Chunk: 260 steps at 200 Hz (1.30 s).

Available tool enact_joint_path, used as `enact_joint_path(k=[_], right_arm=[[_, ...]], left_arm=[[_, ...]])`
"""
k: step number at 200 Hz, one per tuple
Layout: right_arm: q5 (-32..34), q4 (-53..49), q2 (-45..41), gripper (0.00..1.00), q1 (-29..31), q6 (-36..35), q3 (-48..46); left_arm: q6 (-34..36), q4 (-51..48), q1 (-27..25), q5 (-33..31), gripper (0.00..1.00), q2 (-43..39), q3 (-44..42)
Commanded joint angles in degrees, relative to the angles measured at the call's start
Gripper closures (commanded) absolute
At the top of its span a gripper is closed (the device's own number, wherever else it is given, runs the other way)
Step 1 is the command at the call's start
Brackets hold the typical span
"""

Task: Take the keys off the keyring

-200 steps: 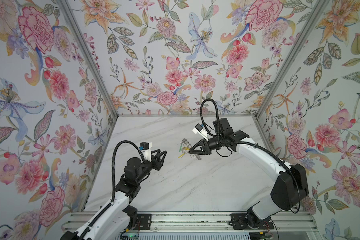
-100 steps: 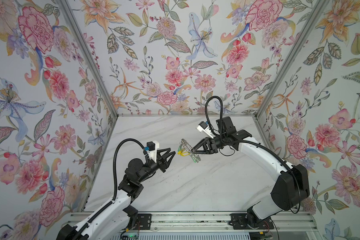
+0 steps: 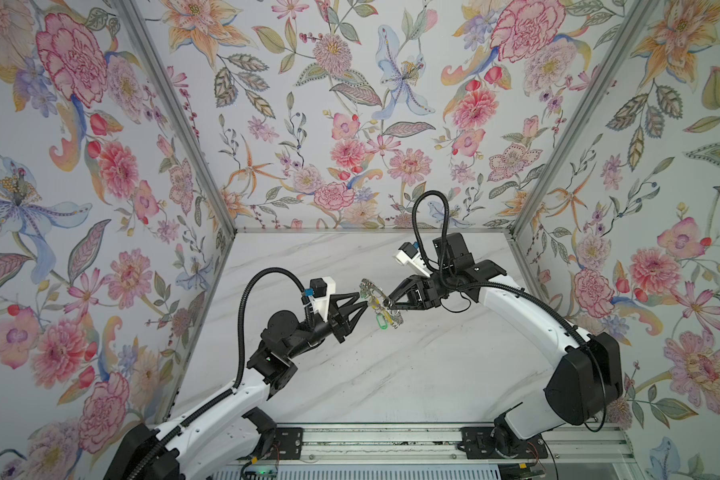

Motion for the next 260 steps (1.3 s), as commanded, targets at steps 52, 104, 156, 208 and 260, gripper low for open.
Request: enact_joint_path(k=[52, 104, 156, 208, 260], right_arm=[[-4.85, 1.56, -2.46, 0.80, 0.25, -2.71, -0.40], [-5.36, 1.56, -2.31, 0.80, 0.14, -2.75, -0.60], [-5.49, 1.57, -2.20, 0.80, 0.32, -2.66, -0.53], [-5.50, 1.59, -2.48, 0.80, 0.93, -2.59, -0.40], [-5.08, 1.60, -2.35, 0.80, 1.58, -2.60, -0.77]], left_arm=[[3.09, -0.73, -1.68, -2.64, 0.58, -4.34, 0.87], [3.71, -2.74, -1.80, -4.15, 0.58, -9.39, -1.43], [4.42, -3.19, -2.02, -2.13, 0.57, -7.05, 0.29], [4.51, -0.67, -2.76, -0.13, 0.55, -1.37, 2.42], [4.97, -0.02, -3.22, -0.39, 0.54, 0.32, 4.01]])
